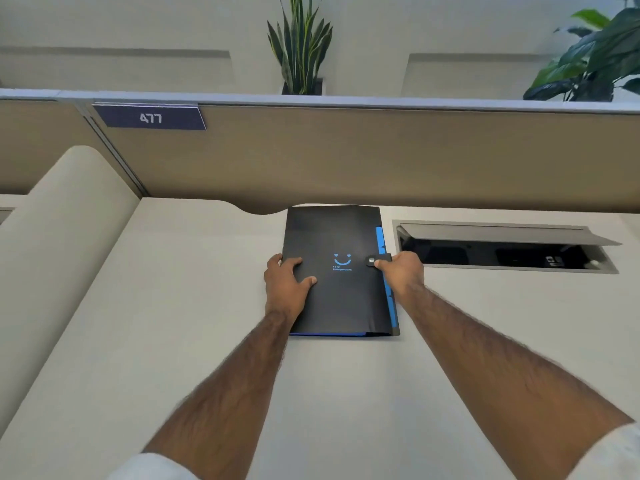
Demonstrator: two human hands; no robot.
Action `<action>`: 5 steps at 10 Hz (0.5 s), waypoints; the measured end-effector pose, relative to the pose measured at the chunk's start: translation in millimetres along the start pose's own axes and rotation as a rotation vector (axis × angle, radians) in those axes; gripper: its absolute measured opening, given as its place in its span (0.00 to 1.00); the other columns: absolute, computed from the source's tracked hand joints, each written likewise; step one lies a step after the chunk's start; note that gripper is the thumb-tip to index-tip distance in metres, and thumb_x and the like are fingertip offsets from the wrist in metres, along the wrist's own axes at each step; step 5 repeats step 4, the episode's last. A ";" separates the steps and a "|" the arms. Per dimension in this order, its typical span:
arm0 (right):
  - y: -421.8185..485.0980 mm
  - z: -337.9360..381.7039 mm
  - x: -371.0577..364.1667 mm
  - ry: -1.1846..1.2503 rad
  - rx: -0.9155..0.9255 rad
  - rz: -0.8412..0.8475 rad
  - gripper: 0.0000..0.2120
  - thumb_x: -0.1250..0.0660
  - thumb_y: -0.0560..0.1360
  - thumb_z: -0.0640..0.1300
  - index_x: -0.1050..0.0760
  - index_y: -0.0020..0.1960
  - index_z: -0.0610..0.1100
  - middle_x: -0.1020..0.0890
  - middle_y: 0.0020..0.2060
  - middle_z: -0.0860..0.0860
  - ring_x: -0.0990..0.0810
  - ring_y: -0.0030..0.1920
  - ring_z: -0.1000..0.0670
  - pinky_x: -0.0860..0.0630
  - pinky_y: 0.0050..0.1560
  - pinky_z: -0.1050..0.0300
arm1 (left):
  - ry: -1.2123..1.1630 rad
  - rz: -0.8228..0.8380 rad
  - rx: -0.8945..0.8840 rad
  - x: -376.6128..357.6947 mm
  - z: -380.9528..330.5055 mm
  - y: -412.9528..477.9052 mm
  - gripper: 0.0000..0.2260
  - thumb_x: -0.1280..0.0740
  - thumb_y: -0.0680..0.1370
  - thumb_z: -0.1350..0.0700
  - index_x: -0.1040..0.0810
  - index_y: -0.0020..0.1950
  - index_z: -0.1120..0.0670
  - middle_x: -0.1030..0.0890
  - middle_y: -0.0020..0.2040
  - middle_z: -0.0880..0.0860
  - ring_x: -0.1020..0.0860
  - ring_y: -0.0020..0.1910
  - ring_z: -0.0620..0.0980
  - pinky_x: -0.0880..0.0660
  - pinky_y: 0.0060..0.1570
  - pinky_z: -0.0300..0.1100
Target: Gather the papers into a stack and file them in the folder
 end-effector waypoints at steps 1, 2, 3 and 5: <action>2.4 -5.9 -4.2 -0.015 0.016 -0.004 0.16 0.24 0.74 0.48 0.20 0.51 0.35 0.17 0.45 0.42 0.18 0.44 0.43 0.22 0.43 0.52 | 0.044 -0.001 -0.035 -4.2 0.6 0.7 0.25 0.25 0.76 0.51 0.24 0.72 0.54 0.33 0.76 0.56 0.33 0.74 0.57 0.35 0.73 0.49; -0.6 -6.7 -4.7 -0.037 0.073 -0.038 0.14 0.27 0.76 0.49 0.22 0.51 0.37 0.16 0.47 0.42 0.18 0.45 0.44 0.22 0.44 0.53 | 0.179 0.026 -0.094 -11.4 3.1 -2.6 0.28 0.30 0.78 0.47 0.29 0.76 0.53 0.38 0.80 0.55 0.38 0.78 0.56 0.38 0.77 0.51; -4.9 -2.2 -0.3 -0.067 0.112 -0.064 0.13 0.30 0.79 0.49 0.23 0.53 0.38 0.16 0.49 0.42 0.20 0.45 0.47 0.26 0.43 0.55 | 0.261 0.053 -0.125 -14.2 1.4 -7.9 0.29 0.33 0.80 0.44 0.33 0.79 0.53 0.42 0.82 0.57 0.42 0.81 0.56 0.42 0.79 0.51; -16.8 -3.4 5.1 -0.077 0.127 -0.086 0.16 0.33 0.81 0.49 0.24 0.60 0.37 0.17 0.56 0.42 0.19 0.52 0.45 0.24 0.49 0.55 | 0.380 0.077 -0.185 -15.1 -1.1 -17.3 0.30 0.36 0.81 0.42 0.37 0.80 0.53 0.44 0.83 0.58 0.46 0.81 0.58 0.46 0.79 0.52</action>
Point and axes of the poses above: each hand's wrist, its own y-axis towards the middle knuckle, its own x-axis out of the back of the hand, z = x × y, the point moved 4 cm from there along y, towards the middle knuckle
